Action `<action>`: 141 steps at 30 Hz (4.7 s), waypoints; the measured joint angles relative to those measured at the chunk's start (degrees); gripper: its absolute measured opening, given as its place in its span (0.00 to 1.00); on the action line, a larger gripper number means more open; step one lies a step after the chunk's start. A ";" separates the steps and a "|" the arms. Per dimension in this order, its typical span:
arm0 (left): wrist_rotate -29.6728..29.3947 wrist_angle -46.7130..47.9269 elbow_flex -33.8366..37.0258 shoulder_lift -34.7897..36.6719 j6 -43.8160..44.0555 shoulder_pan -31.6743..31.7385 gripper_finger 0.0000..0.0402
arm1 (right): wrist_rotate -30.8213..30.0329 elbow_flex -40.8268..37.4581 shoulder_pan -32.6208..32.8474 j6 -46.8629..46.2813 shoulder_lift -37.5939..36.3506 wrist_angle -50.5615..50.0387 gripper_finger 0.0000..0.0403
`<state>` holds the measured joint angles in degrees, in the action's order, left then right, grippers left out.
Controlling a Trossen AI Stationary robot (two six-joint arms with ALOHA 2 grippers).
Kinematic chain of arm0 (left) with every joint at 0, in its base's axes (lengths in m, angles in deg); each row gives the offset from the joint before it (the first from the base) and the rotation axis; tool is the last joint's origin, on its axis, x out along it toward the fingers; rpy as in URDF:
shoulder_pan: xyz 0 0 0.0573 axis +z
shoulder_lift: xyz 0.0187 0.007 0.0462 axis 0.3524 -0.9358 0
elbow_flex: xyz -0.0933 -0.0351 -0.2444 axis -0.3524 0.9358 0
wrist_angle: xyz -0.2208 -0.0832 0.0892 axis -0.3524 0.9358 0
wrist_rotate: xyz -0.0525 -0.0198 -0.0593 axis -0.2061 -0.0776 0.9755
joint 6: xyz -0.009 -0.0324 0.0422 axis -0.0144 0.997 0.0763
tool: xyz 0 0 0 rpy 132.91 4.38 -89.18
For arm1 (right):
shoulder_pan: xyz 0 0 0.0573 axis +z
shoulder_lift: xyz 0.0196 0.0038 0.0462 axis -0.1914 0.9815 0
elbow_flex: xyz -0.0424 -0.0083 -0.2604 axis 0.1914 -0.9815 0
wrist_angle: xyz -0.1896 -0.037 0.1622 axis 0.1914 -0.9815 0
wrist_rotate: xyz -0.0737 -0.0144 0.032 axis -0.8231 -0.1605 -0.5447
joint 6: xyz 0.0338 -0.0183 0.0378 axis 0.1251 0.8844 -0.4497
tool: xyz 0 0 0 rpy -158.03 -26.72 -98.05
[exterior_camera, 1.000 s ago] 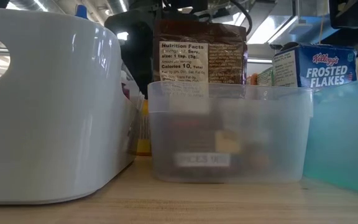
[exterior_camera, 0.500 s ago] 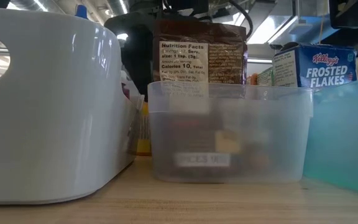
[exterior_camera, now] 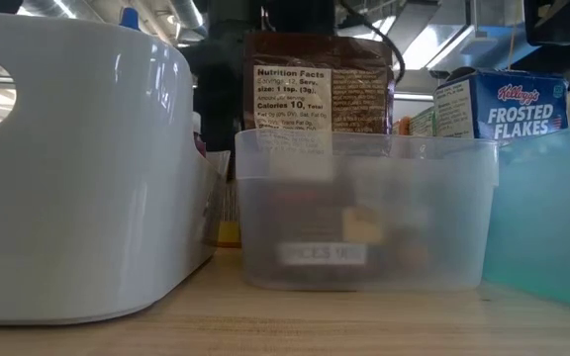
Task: Pick & Place Kitchen Items
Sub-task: Put the yellow food coloring bottle into the gray bin
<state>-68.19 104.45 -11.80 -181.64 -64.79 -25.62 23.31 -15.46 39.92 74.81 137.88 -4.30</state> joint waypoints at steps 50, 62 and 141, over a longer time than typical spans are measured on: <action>3.10 12.24 -7.94 -0.36 0.37 2.08 0.38 | -0.04 0.00 0.00 0.00 0.00 -1.68 0.68; 0.99 24.14 -23.64 -0.31 1.84 0.75 0.38 | -0.14 0.00 0.01 -1.27 0.01 -3.06 0.68; 0.15 10.92 -8.06 -0.25 29.90 -24.69 0.38 | 2.01 0.00 -1.88 -1.07 0.00 2.67 0.68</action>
<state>-68.04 115.37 -19.85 -181.89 -34.89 -50.30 25.32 -15.46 38.04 73.74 137.88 -1.64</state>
